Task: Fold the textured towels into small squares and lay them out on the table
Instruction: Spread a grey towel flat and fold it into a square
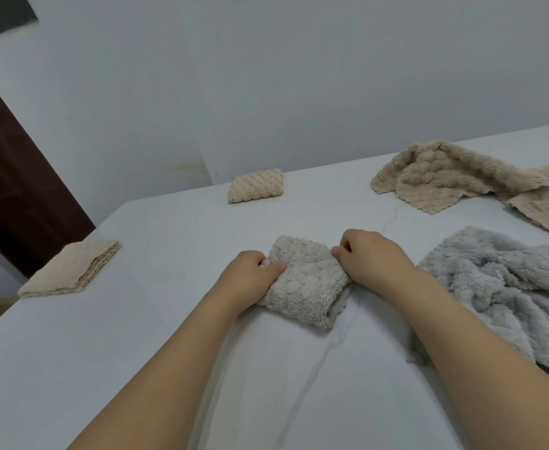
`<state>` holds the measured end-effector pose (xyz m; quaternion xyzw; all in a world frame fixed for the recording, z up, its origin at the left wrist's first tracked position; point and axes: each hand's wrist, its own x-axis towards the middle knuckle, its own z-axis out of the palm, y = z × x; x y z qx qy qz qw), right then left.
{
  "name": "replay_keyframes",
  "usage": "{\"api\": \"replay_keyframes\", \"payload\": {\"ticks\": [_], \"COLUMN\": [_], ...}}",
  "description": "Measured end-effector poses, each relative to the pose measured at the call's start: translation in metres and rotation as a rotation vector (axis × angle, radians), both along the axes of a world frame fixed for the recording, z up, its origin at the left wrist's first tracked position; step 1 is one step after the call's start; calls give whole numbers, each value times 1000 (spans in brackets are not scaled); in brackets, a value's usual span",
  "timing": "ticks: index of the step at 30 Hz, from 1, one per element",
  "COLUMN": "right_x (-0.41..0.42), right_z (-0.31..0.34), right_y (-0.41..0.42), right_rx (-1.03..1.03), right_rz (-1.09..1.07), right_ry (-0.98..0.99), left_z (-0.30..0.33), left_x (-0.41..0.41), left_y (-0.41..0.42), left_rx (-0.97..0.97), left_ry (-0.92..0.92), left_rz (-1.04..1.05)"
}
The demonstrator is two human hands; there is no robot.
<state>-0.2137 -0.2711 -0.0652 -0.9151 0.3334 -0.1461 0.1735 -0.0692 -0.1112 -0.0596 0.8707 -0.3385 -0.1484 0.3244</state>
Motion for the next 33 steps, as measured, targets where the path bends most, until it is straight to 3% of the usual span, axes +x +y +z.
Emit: {"api": "replay_keyframes", "payload": {"ticks": [5, 7, 9, 11, 15, 19, 24, 29, 33], "right_x": [30, 43, 49, 49, 50, 50, 50, 49, 47], "right_z": [20, 19, 6, -10, -18, -16, -17, -16, -13], "right_y": [4, 12, 17, 19, 11, 10, 8, 9, 15], "right_rx": [144, 66, -136, -309, -276, -233, -245, -252, -281], "right_rz": [11, 28, 33, 52, 91, 156, 166, 146, 87], "right_ry": [154, 221, 200, 107, 22, 28, 34, 39, 120], "left_z": [1, -1, -2, 1, 15, 14, 9, -4, -14], "left_x": [-3, -1, 0, 2, 3, 10, 10, 13, 3], "left_y": [-1, -1, -1, 0, 15, 33, 43, 41, 43], "left_rx": [31, 21, 12, -37, -151, -225, -186, -105, -174], "left_ry": [-47, -39, -15, 123, 543, 664, 548, 270, 135], "left_rz": [16, 16, 17, 13, -106, -142, -121, 3, 85]}}
